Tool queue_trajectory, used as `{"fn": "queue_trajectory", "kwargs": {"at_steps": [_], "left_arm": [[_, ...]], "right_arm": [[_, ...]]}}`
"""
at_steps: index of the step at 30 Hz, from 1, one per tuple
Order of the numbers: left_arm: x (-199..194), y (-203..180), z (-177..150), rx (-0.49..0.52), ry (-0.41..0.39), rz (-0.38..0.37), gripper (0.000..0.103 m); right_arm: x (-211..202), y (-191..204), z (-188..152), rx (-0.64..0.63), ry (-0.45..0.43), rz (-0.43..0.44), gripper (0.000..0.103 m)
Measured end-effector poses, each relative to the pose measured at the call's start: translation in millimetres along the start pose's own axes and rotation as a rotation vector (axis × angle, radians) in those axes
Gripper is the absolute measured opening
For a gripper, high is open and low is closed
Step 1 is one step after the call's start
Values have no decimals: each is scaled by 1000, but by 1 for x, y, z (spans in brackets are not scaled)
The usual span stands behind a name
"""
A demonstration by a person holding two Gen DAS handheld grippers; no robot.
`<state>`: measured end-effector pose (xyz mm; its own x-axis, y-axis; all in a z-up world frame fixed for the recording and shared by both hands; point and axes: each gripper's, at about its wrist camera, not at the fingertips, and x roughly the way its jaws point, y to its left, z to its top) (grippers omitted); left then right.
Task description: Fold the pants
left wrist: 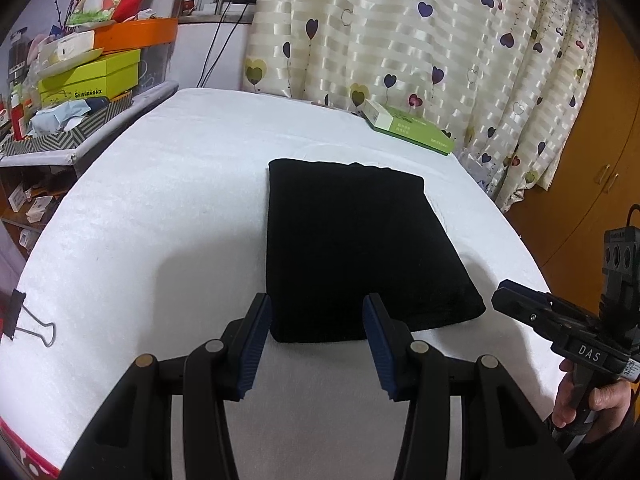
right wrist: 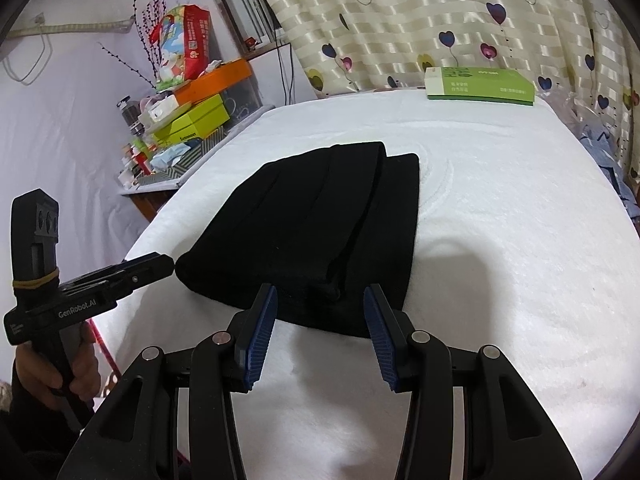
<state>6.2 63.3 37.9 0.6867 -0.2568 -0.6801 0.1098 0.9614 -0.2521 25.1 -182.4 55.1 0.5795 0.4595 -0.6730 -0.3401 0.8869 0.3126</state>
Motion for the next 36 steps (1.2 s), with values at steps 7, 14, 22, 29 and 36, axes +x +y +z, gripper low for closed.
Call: {"fn": "queue_trajectory", "kwargs": {"at_steps": [7, 14, 22, 29, 36], "left_arm": [[1, -1, 2, 2, 1, 6, 50], [7, 5, 13, 2, -3, 5, 50], [28, 15, 33, -10, 17, -9, 50], [53, 31, 42, -69, 66, -35, 50], [71, 42, 51, -92, 103, -67, 50]], "right_arm": [[1, -3, 2, 8, 4, -6, 46], [5, -10, 10, 15, 2, -12, 51], [15, -21, 22, 41, 3, -4, 54], [33, -35, 33, 68, 22, 31, 54], [52, -72, 45, 191, 33, 79, 54]]}}
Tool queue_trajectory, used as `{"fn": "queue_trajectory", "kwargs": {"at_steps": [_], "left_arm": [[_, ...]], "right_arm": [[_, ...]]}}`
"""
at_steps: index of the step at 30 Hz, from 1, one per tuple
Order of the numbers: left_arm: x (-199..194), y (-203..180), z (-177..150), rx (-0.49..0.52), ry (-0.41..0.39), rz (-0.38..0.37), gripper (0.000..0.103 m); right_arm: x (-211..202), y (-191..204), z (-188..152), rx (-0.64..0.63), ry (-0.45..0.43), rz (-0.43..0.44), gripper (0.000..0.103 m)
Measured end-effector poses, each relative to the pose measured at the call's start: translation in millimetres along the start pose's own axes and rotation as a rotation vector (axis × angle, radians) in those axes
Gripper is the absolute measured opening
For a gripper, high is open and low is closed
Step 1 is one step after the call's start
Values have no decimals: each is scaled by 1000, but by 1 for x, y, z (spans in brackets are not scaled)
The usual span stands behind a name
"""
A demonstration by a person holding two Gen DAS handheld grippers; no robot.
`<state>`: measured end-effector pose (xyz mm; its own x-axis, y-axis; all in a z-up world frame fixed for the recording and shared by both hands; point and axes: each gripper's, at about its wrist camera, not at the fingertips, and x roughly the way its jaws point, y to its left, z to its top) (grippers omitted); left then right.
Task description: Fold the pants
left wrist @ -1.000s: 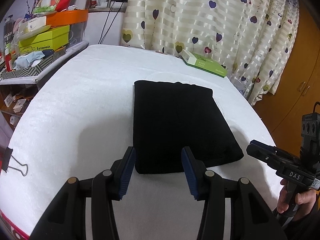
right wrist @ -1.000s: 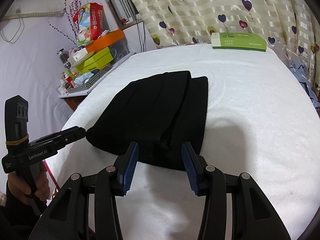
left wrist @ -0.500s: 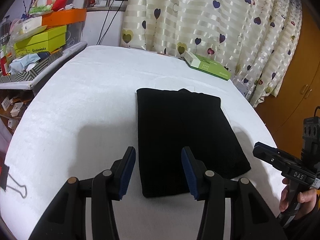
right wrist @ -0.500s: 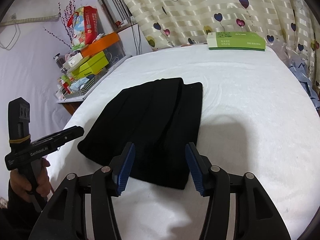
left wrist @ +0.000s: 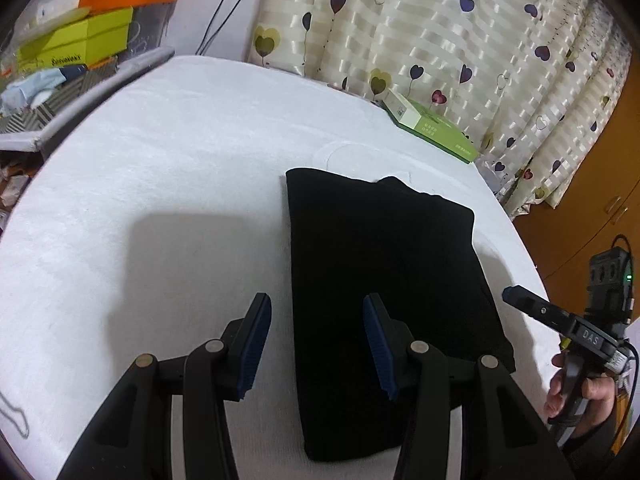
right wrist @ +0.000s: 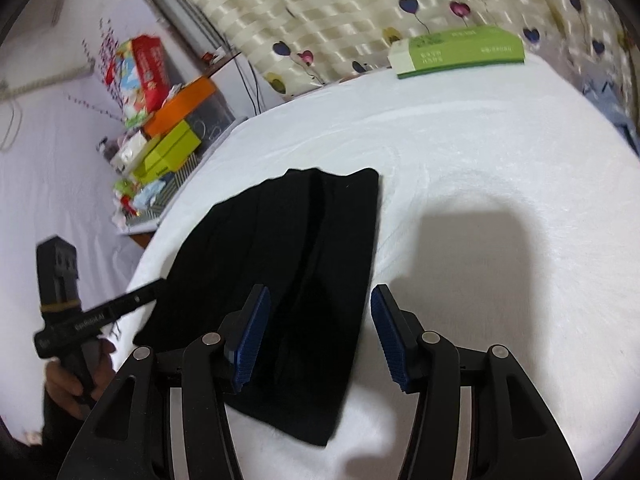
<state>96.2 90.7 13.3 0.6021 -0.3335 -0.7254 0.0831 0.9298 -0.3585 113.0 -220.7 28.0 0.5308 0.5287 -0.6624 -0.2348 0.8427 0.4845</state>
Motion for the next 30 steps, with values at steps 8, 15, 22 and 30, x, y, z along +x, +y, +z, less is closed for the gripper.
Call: {"fn": "queue_trajectory", "kwargs": {"at_steps": [8, 15, 22, 30], "left_arm": [[20, 7, 11, -62, 35, -44, 51], [19, 0, 0, -64, 39, -82, 53], [25, -7, 4, -44, 44, -63, 57], [19, -14, -5, -15, 16, -25, 46]], "right_arm": [[24, -12, 7, 64, 47, 72, 55], [27, -14, 2, 143, 83, 194, 63], [37, 0, 11, 76, 112, 137, 63], [33, 21, -2, -6, 103, 21, 43]]}}
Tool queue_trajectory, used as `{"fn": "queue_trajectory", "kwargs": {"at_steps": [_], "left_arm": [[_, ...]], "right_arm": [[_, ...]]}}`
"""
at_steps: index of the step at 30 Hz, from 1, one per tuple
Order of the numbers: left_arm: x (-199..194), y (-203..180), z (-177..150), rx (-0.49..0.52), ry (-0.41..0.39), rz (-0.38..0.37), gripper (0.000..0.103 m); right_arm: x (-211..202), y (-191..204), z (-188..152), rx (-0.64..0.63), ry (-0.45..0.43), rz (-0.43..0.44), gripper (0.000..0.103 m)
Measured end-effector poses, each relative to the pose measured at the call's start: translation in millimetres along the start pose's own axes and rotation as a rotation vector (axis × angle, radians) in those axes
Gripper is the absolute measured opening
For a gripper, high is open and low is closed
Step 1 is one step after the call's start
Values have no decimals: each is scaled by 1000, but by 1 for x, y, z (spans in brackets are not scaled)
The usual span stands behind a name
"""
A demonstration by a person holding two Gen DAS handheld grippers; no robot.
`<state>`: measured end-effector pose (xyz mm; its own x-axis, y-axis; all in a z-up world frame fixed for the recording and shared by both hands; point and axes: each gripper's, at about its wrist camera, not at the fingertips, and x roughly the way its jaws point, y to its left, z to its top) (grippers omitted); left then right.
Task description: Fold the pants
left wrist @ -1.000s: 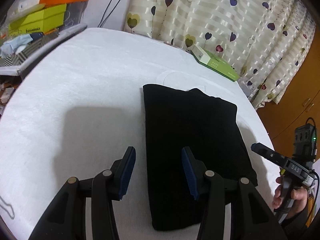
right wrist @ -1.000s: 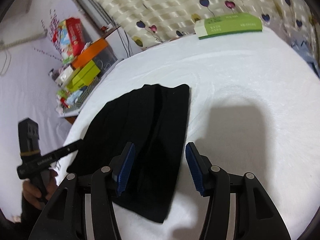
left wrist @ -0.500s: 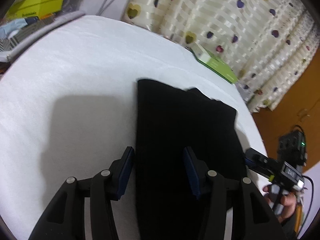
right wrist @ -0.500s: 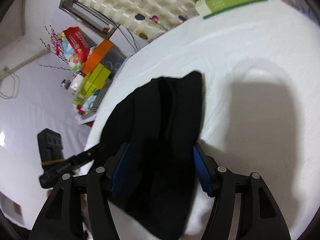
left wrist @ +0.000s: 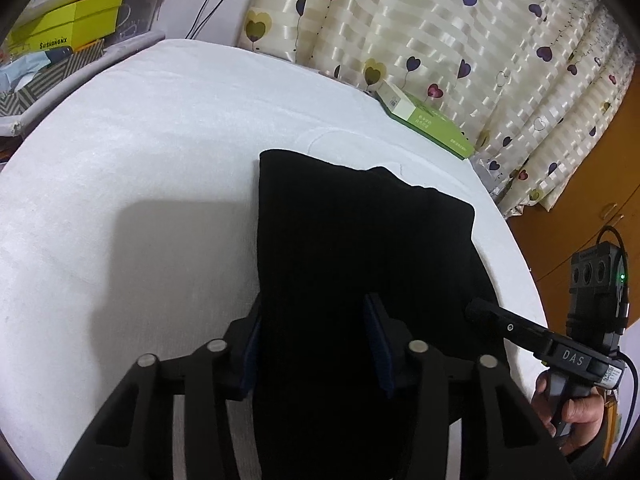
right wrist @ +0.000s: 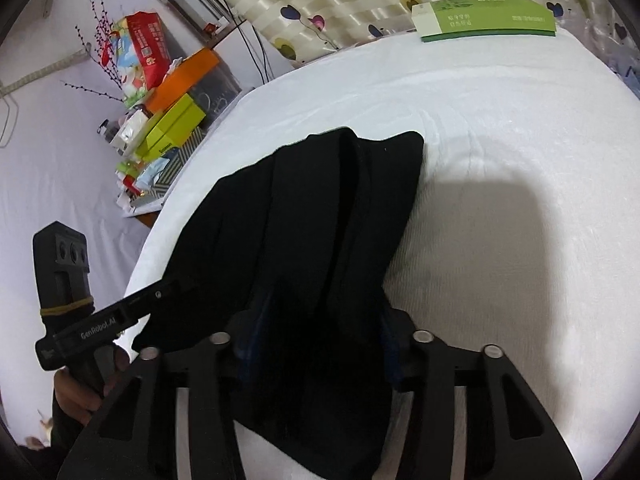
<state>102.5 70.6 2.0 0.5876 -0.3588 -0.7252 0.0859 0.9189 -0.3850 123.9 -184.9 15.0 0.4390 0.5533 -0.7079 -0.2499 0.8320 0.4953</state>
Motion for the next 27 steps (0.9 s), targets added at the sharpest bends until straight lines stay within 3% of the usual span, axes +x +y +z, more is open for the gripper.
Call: {"fn": "queue_trajectory", "kwargs": {"at_steps": [7, 11, 16, 19, 20, 21, 23, 27], "left_arm": [[-5, -19, 2, 65, -27, 72, 31], [-13, -22, 3, 67, -42, 69, 28], [-16, -28, 4, 93, -53, 81, 27], [-13, -26, 4, 96, -46, 79, 27], [-12, -25, 3, 97, -45, 80, 27], [-12, -24, 3, 97, -44, 79, 27], [-12, -25, 3, 97, -45, 78, 27], [-11, -24, 0, 102, -42, 82, 28]], "right_arm": [[-4, 3, -1, -4, -34, -38, 28], [-20, 7, 2, -13, -80, -58, 7], [-18, 13, 4, -48, -54, -57, 8], [-12, 2, 8, -9, -19, -66, 14], [-12, -3, 8, 13, -17, -54, 20], [-12, -7, 8, 37, -22, -19, 36], [-10, -11, 6, 66, -26, 37, 53], [-5, -15, 4, 102, -35, 88, 53]]}}
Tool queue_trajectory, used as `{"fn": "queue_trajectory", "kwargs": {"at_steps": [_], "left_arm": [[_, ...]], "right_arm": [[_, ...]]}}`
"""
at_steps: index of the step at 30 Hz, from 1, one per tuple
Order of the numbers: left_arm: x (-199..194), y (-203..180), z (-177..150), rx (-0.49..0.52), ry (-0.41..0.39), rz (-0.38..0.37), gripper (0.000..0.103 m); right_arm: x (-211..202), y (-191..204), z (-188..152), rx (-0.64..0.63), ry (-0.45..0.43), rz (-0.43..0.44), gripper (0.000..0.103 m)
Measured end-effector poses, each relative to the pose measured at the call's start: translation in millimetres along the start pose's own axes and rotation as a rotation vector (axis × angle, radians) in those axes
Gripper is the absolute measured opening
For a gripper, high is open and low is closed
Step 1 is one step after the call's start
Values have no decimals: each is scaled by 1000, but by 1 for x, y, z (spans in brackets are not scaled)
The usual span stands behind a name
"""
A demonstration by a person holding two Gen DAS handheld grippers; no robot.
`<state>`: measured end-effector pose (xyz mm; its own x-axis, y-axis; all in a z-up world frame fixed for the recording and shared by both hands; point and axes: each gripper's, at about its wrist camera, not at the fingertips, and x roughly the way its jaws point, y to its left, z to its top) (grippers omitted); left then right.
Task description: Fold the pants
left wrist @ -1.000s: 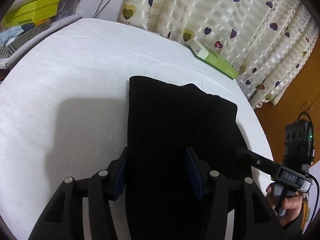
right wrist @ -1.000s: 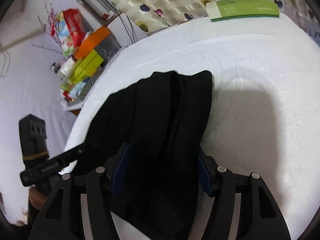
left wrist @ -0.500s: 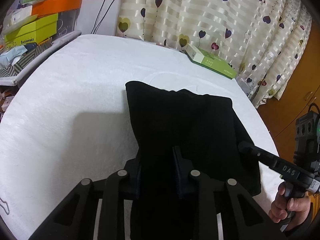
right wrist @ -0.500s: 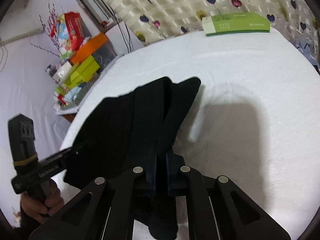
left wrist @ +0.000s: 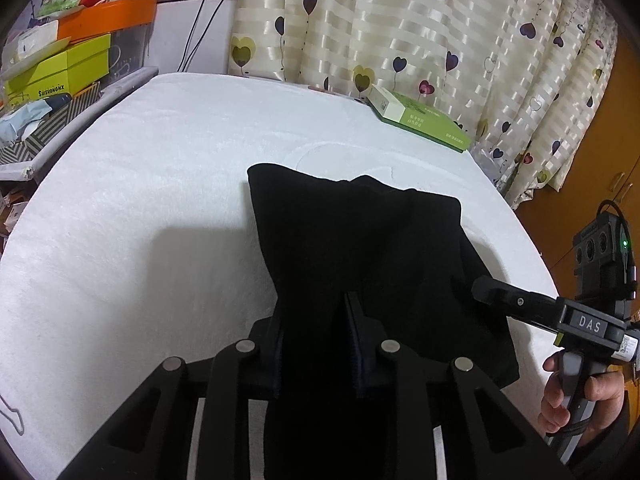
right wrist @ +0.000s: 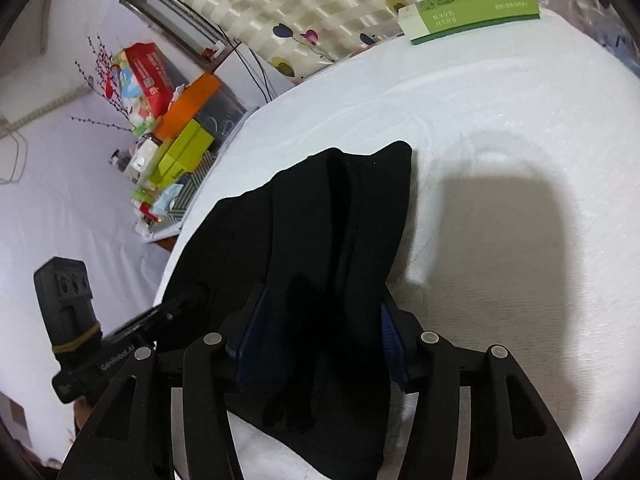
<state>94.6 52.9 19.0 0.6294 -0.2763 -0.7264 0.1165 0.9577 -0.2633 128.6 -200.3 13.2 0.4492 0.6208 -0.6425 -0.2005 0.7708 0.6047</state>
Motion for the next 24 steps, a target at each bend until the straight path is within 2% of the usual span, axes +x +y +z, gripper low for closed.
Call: {"fn": "queue_trajectory", "kwargs": {"at_steps": [5, 7, 8, 9, 12, 15, 24], "left_arm": [[2, -1, -3, 8, 1, 4, 29], [5, 1, -3, 7, 4, 5, 30], [6, 2, -3, 2, 5, 5, 30], [7, 2, -4, -3, 4, 3, 30], [2, 2, -4, -9, -1, -8, 28], [-8, -3, -2, -2, -18, -20, 26], [-37, -3, 9, 23, -55, -30, 25]], "right_arm": [[12, 8, 3, -35, 36, -51, 54], [15, 15, 3, -71, 39, -79, 47], [16, 16, 2, -79, 38, -75, 37], [15, 17, 2, -79, 26, -74, 31], [9, 16, 1, -69, 0, -62, 22], [0, 26, 2, -88, -22, -56, 18], [-13, 65, 5, -166, -42, -16, 18]]}}
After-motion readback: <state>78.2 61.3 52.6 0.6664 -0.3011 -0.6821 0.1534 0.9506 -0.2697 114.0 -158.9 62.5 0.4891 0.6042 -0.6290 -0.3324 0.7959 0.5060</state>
